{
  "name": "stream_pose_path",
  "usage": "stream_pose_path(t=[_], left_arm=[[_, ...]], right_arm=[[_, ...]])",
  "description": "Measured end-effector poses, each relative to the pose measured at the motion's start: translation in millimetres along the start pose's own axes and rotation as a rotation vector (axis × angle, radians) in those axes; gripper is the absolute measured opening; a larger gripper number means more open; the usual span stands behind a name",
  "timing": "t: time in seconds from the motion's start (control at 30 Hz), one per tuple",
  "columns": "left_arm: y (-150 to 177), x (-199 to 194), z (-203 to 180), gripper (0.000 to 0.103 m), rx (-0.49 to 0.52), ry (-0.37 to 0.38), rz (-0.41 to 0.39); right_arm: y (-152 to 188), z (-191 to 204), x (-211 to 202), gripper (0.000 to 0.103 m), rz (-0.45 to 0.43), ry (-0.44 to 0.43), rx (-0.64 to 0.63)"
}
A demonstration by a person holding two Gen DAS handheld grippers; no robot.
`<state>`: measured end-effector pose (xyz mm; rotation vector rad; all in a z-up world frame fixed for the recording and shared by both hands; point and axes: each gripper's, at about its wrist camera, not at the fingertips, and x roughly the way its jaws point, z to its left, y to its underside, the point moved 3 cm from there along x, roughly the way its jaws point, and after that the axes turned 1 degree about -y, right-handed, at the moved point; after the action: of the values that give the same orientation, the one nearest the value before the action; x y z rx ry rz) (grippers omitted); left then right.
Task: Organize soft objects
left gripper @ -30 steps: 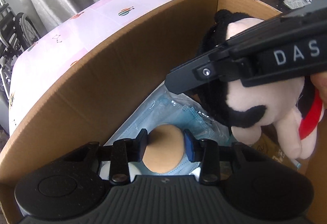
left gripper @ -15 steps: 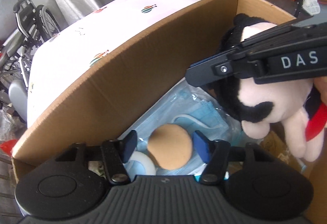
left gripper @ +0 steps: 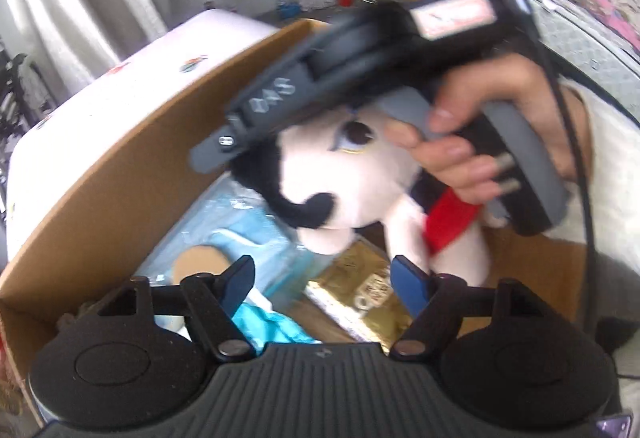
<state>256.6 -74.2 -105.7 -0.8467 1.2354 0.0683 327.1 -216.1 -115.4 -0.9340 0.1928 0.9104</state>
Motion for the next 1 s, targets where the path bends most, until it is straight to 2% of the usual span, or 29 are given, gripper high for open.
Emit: stream_pose_path(t=[0.1, 0.2, 0.3, 0.4, 0.47, 0.53, 0.67, 0.8, 0.9, 1.0], left_arm=[[8, 10, -31, 0.083, 0.132, 0.084, 0.013], [18, 33, -54, 0.082, 0.286, 0.065, 0.059], [14, 44, -49, 0.082, 0.254, 0.162, 0.051], [10, 52, -40, 0.077, 0.238, 0.199, 0.057], [8, 59, -33, 0.076, 0.193, 0.208, 0.093], [4, 61, -25, 0.075, 0.127, 0.191, 0.145], [7, 52, -18, 0.075, 0.126, 0.092, 0.182], [13, 41, -16, 0.077, 0.114, 0.024, 0.199], [13, 37, -23, 0.077, 0.104, -0.026, 0.189], [11, 29, -32, 0.077, 0.126, -0.05, 0.141]], right_arm=[[0, 0, -1, 0.0, 0.0, -0.003, -0.002], [0, 0, -1, 0.0, 0.0, -0.009, 0.005], [0, -1, -1, 0.0, 0.002, -0.007, 0.001], [1, 1, -1, 0.0, 0.004, -0.004, -0.004], [1, 2, -1, 0.0, 0.006, 0.001, -0.013], [2, 5, -1, 0.0, 0.008, 0.005, -0.021], [2, 6, 0, 0.0, 0.01, 0.008, -0.024], [2, 7, 1, 0.0, 0.011, 0.012, -0.033], [2, 9, 1, 0.0, 0.006, 0.016, -0.044], [3, 12, -1, 0.001, 0.0, 0.016, -0.062]])
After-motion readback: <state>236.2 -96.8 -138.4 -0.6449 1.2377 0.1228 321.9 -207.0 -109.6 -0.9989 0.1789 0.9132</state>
